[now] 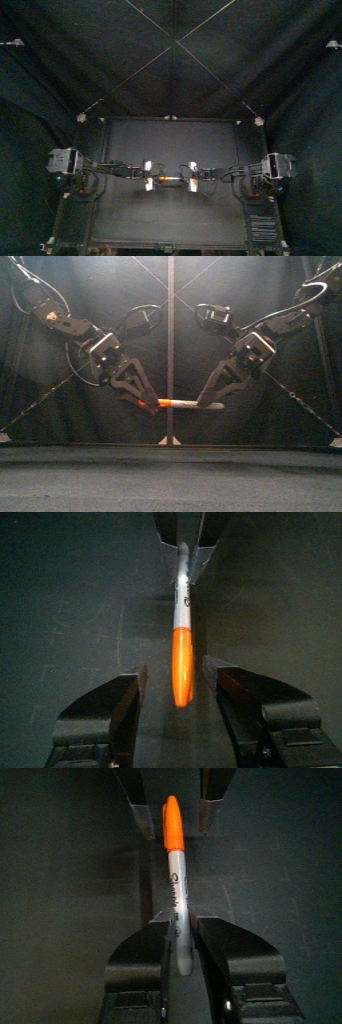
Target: Uncap the pen
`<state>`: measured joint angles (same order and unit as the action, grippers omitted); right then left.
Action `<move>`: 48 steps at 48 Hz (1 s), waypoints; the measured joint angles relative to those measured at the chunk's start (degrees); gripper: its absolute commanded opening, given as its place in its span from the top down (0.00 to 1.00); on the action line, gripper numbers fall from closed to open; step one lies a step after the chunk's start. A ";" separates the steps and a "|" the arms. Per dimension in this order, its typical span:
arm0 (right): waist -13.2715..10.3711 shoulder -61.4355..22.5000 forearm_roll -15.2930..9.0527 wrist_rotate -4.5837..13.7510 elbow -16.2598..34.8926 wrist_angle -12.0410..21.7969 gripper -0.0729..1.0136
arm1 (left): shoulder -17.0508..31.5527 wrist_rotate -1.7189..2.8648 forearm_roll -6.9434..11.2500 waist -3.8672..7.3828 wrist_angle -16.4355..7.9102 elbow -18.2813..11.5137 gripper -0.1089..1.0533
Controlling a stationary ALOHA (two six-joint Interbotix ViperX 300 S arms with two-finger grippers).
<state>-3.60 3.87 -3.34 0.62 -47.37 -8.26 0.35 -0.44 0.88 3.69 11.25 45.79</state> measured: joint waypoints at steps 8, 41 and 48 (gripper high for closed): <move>0.00 0.00 0.00 0.00 0.00 0.00 0.41 | 0.00 0.00 -1.14 0.00 0.00 -0.35 0.35; -0.18 3.52 1.14 0.26 -3.43 0.09 0.41 | -2.72 0.26 -1.76 0.00 -3.96 1.85 0.47; -0.26 5.27 1.76 0.00 -5.36 0.26 0.41 | -3.96 0.18 -1.76 0.26 -4.04 3.87 0.47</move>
<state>-3.87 9.14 -1.58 0.62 -52.73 -8.00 -3.60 -0.26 -0.88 3.96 7.21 49.66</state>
